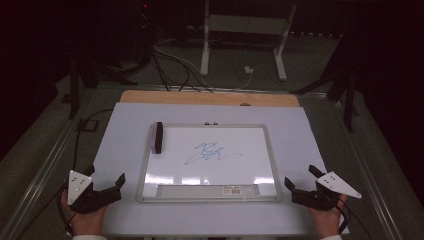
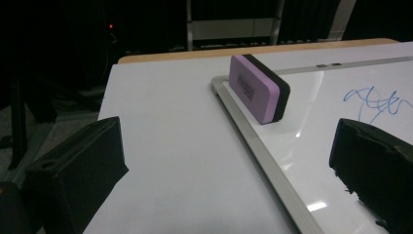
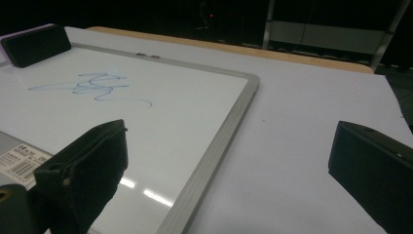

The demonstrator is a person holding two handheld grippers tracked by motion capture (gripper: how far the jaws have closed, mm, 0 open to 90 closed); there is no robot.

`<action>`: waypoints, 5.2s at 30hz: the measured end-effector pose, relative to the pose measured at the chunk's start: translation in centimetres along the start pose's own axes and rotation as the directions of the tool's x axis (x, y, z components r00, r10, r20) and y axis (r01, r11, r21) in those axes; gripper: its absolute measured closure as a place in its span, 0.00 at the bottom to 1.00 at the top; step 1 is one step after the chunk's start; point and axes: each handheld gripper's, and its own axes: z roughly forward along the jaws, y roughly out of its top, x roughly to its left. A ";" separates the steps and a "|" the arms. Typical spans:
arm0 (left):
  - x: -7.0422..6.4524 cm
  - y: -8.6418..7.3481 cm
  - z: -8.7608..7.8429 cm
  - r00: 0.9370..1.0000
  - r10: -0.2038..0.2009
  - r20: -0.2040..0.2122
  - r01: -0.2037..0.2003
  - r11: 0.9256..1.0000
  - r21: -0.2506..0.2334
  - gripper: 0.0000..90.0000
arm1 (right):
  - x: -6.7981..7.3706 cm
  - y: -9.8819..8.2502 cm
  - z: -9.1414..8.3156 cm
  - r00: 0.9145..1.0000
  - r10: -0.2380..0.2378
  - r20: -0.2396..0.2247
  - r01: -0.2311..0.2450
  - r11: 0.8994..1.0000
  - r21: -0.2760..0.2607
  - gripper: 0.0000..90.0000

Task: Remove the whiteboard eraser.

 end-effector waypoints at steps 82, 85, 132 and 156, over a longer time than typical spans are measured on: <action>0.2 6.5 10.0 0.994 -0.087 0.073 0.082 0.994 0.072 0.01 | 0.2 0.6 -1.7 0.995 0.090 0.048 -0.089 0.996 -0.026 0.00; 0.0 6.6 10.4 0.994 -0.081 0.075 0.075 0.994 0.079 0.01 | 0.2 0.6 -1.8 0.995 0.089 0.048 -0.088 0.996 -0.025 0.00; -1.6 5.9 16.5 0.986 -0.162 0.048 0.144 0.952 0.270 0.17 | 0.1 0.5 -1.6 0.996 0.083 0.046 -0.083 0.997 -0.013 0.00; -2.0 5.4 17.1 0.978 -0.193 0.080 0.159 0.934 0.321 0.44 | 0.2 0.6 -1.5 0.996 0.079 0.042 -0.078 0.997 -0.009 0.00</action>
